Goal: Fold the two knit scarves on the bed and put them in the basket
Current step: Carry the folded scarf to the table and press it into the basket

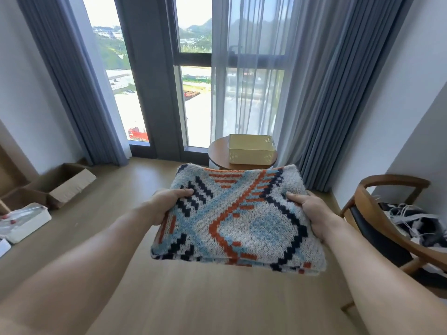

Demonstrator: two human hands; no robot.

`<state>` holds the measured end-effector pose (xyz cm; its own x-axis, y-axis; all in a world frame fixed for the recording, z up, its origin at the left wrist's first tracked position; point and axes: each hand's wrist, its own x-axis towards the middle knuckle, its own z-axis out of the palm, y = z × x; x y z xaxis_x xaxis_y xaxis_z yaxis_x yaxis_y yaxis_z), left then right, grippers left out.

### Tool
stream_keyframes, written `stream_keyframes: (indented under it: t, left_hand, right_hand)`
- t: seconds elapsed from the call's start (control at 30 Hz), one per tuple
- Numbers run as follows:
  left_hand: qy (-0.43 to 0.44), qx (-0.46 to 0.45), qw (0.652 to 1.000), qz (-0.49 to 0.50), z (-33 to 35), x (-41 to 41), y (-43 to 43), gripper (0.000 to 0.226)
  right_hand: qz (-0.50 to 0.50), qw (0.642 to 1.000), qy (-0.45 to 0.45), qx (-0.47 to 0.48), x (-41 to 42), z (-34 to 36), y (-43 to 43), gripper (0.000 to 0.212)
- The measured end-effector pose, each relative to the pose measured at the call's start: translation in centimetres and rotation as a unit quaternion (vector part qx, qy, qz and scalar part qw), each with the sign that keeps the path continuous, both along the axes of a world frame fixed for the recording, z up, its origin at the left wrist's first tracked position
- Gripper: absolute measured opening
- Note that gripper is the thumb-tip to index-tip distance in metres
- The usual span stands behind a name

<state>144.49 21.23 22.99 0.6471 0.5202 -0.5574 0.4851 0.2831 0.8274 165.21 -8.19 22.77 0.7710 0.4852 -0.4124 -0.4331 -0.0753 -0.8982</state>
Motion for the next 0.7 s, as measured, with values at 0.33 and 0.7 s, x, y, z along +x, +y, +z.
stream_keyframes:
  t: [0.33,0.7]
  left_hand:
    - [-0.001,0.019,1.000,-0.010,-0.3,14.2,11.0,0.051]
    - [-0.013,0.040,0.999,-0.025,0.4,30.1,18.8,0.046]
  right_hand:
    - [-0.019,1.000,0.000,-0.018,12.7,-0.6,10.5,0.041]
    - [-0.057,0.998,-0.021,-0.012,27.0,-0.8,17.8,0.023]
